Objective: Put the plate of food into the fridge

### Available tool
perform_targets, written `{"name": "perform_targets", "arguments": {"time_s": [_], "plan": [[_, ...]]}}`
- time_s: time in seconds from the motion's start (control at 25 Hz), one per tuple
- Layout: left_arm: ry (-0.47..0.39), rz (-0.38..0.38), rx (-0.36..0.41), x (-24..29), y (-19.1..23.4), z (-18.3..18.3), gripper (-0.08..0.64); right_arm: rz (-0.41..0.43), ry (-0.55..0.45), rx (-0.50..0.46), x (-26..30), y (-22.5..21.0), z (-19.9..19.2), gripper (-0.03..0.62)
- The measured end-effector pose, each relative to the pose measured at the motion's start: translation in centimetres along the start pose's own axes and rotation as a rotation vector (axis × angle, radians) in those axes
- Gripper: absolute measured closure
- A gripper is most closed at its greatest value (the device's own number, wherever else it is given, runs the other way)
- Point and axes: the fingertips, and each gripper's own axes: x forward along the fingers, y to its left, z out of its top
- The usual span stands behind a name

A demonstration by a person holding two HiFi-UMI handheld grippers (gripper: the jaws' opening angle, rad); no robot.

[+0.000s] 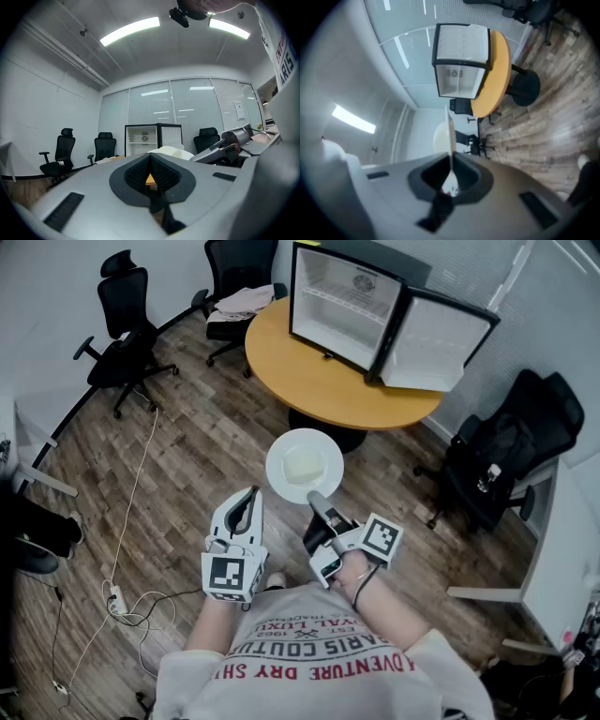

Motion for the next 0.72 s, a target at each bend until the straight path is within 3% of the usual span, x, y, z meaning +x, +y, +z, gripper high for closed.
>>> {"name": "perform_targets", "arguments": {"time_s": [0.16, 0.72], "plan": [[-0.013, -0.009, 0.028, 0.3, 0.1, 0.0, 0.534, 0.0, 0.003, 0.0, 0.2, -0.2, 0.1, 0.554], [-0.009, -0.033, -0.019, 0.2, 1.5, -0.1, 0.534, 0.002, -0.04, 0.01, 1.2, -1.0, -0.4, 0.554]]}}
